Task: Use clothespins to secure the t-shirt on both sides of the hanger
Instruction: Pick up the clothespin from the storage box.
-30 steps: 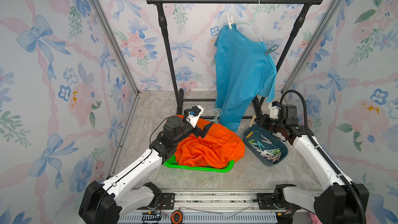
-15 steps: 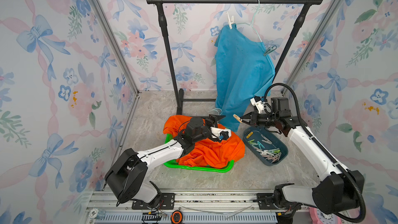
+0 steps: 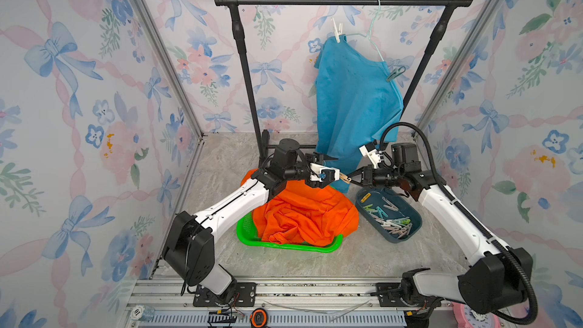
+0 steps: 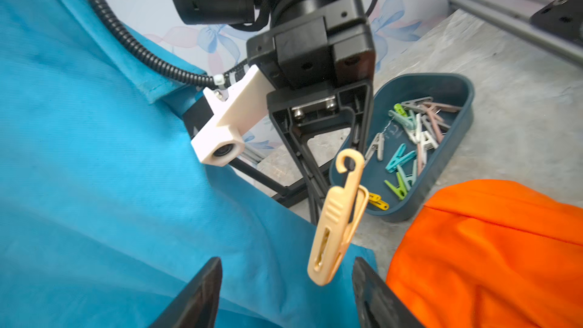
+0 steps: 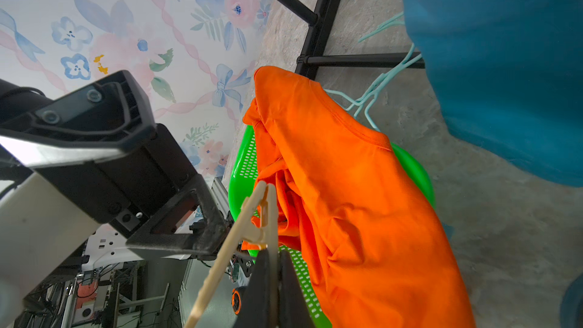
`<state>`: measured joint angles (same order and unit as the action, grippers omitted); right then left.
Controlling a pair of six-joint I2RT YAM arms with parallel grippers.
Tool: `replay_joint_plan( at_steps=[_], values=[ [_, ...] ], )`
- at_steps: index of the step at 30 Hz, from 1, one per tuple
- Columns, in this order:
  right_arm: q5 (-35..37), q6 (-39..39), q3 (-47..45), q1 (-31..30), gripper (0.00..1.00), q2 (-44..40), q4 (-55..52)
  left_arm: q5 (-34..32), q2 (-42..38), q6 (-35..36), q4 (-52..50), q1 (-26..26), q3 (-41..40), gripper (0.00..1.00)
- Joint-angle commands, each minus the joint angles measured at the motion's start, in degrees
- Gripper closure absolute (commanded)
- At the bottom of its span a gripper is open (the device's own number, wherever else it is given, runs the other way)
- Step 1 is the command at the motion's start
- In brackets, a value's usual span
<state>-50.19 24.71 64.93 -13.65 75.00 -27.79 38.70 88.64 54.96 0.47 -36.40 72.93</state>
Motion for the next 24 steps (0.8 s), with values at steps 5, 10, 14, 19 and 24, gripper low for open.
replay_joint_plan(
  at_steps=[5, 10, 14, 19, 24],
  values=[
    [-0.54, -2.43, 2.95, -1.38, 0.95, -2.06, -2.65, 7.11, 1.45, -1.19, -16.88, 1.25, 4.97, 0.43],
    [-0.19, -3.22, 3.75, -2.25, 0.96, -3.02, -3.43, 6.88, 2.53, -1.59, -18.43, 1.25, 6.44, 0.44],
    [0.95, -4.72, 4.88, -3.69, 0.96, -2.94, -5.29, 6.69, 3.56, -1.73, -19.05, 1.2, 7.86, 0.42],
    [2.71, -6.85, 6.56, -5.14, 0.97, -2.23, -8.09, 7.26, 4.95, -1.81, -21.49, 1.16, 10.95, 0.43],
    [3.52, -7.58, 7.62, -5.35, 0.98, -1.61, -9.18, 6.81, 5.18, -1.1, -23.25, 0.8, 11.66, 0.54]
  ],
)
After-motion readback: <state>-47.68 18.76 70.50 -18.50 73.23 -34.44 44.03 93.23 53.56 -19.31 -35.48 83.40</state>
